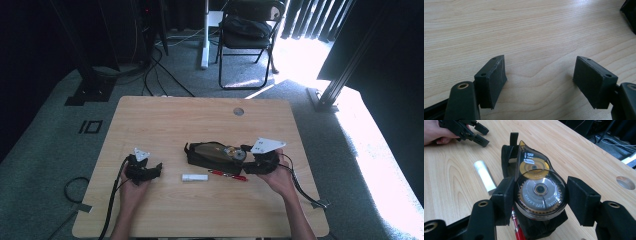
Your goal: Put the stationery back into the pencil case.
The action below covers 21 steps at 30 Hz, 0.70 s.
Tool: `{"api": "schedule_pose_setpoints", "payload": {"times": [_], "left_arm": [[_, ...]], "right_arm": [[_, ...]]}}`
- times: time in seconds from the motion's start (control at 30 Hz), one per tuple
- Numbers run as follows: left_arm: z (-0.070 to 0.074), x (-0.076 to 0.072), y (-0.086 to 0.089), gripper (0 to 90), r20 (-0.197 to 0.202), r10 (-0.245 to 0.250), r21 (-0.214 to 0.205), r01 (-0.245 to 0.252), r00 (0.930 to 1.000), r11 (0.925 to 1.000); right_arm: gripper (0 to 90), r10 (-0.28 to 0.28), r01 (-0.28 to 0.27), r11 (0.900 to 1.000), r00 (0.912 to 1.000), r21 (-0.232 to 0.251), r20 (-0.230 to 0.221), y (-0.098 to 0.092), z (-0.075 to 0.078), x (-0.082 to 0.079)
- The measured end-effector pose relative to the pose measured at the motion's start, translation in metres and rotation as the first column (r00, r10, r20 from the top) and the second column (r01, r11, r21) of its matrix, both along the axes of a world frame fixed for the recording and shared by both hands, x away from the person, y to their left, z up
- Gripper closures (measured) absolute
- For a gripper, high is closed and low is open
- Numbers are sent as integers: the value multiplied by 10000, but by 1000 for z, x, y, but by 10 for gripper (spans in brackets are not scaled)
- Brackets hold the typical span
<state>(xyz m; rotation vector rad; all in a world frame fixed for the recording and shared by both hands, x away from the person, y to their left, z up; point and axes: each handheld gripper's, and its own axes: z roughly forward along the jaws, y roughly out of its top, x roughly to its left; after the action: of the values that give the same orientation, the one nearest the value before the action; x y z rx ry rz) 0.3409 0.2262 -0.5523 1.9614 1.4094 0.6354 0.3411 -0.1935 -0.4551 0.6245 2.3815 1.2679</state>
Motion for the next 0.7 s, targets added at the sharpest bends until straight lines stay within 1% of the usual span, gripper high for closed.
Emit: {"api": "schedule_pose_setpoints", "payload": {"times": [0.1, 0.37, 0.5, 0.7], "left_arm": [[0, 0, 0, 264, -2, 0, 4, 0, 10000, 10000], [0, 0, 0, 264, -10, -9, 12, 9, 10000, 10000], [0, 0, 0, 264, -7, -3, 12, 3, 10000, 10000], [0, 0, 0, 264, -4, 1, 4, -1, 10000, 10000]], "right_arm": [[411, -7, 7, 10000, 10000, 66, -27, 1, -1, 1], [410, 23, -23, 10000, 10000, 32, -50, 6, -3, 5], [411, 97, -97, 10000, 9999, -14, -73, 10, -5, 7], [410, 65, -67, 9999, 9999, -116, -107, 12, -8, 8]]}}
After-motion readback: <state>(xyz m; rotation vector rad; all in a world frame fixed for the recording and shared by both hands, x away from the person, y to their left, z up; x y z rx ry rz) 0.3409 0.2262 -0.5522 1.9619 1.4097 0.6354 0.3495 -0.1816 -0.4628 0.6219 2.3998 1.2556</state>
